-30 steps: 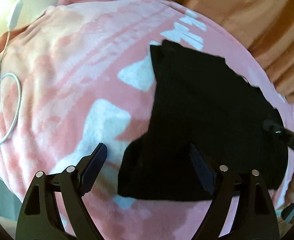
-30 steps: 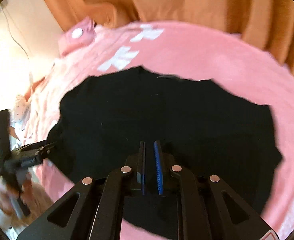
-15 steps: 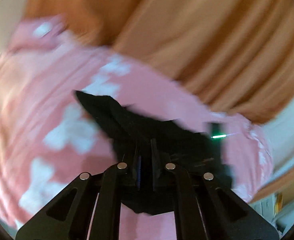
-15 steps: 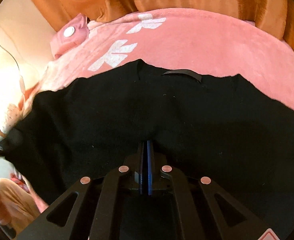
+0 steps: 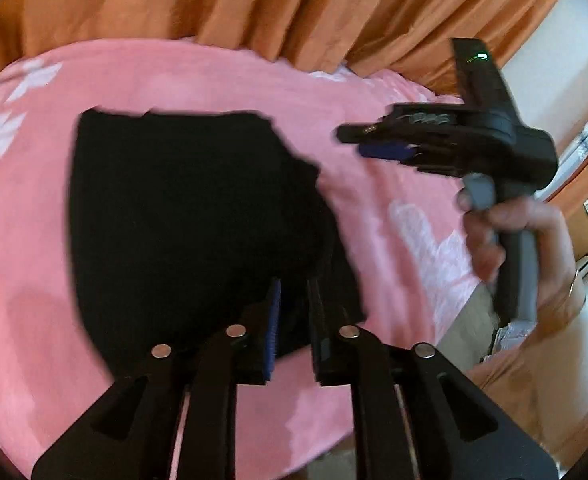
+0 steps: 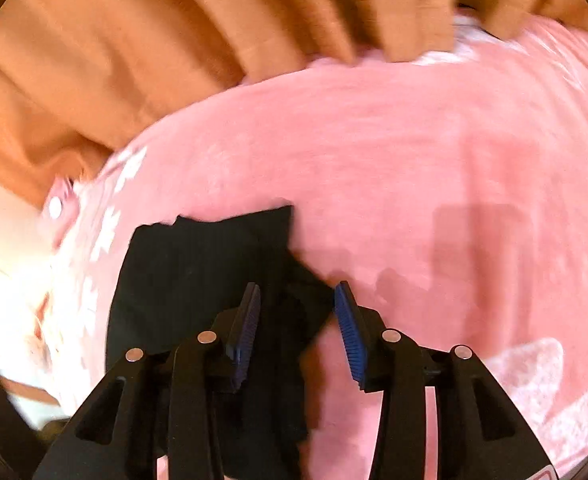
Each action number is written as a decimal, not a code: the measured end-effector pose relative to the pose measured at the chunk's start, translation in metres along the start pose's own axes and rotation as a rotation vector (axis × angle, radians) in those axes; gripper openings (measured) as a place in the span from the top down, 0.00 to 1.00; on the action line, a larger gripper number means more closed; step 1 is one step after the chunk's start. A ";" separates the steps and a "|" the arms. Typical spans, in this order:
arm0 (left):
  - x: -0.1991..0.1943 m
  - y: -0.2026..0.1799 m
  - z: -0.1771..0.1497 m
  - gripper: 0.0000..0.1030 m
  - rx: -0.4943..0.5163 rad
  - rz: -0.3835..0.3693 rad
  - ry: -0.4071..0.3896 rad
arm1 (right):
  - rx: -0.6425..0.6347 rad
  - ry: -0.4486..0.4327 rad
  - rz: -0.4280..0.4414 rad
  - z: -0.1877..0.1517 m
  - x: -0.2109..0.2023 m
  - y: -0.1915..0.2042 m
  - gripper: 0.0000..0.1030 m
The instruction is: Fold small clothes
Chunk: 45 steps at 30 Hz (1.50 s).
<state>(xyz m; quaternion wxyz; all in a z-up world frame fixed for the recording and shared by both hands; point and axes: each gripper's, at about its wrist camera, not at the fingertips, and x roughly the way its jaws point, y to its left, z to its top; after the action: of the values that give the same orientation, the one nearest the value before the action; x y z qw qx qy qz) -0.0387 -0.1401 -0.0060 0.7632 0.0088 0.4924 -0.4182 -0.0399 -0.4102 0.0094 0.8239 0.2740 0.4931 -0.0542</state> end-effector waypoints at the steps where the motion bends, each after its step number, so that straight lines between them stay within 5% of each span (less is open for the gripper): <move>1: -0.013 0.008 -0.013 0.60 -0.018 0.032 -0.026 | -0.015 0.001 0.025 -0.005 -0.006 -0.002 0.59; 2: -0.020 0.013 -0.021 0.51 -0.029 0.056 -0.050 | -0.029 0.005 0.042 -0.009 -0.009 -0.002 0.55; 9: -0.016 0.037 -0.044 0.49 -0.044 0.190 -0.057 | -0.091 0.151 0.274 -0.045 0.001 0.033 0.43; 14: -0.001 0.031 -0.042 0.51 0.009 0.250 -0.031 | -0.172 0.233 0.176 -0.067 0.030 0.061 0.42; 16: 0.001 0.034 -0.043 0.64 0.017 0.286 -0.024 | -0.175 0.218 0.185 -0.066 0.037 0.064 0.49; 18: 0.000 0.037 -0.041 0.79 0.024 0.316 -0.013 | -0.188 0.200 0.204 -0.061 0.038 0.068 0.87; 23: -0.004 0.054 -0.045 0.78 -0.015 0.332 0.018 | -0.275 0.022 0.319 -0.044 -0.016 0.096 0.89; 24: -0.003 0.055 -0.046 0.77 -0.010 0.332 0.025 | -0.290 0.020 0.310 -0.045 -0.017 0.096 0.89; 27: -0.001 0.060 -0.053 0.73 -0.004 0.327 0.046 | -0.296 0.163 0.063 -0.061 0.032 0.075 0.87; 28: -0.004 0.060 -0.055 0.73 0.001 0.325 0.045 | -0.269 0.214 0.067 -0.069 0.047 0.065 0.87; 31: -0.023 0.059 -0.053 0.76 -0.036 0.269 0.011 | -0.283 0.155 0.077 -0.066 0.025 0.070 0.86; 35: -0.049 0.039 -0.021 0.72 -0.034 0.203 -0.087 | -0.328 -0.032 0.069 -0.066 -0.032 0.084 0.79; 38: -0.038 0.031 0.008 0.60 -0.018 0.303 -0.091 | -0.378 -0.063 0.050 -0.068 -0.039 0.100 0.79; 42: 0.009 0.050 0.000 0.55 0.000 0.422 0.032 | -0.463 0.221 -0.107 -0.098 0.028 0.093 0.80; 45: 0.005 0.050 -0.012 0.49 -0.009 0.456 0.008 | -0.532 0.219 -0.147 -0.106 0.031 0.097 0.83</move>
<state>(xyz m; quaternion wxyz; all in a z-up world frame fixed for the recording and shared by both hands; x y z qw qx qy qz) -0.0143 -0.1061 -0.0355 0.8362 0.1182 0.4825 -0.2324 -0.0720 -0.2690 -0.0163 0.8025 0.0161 0.5945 0.0477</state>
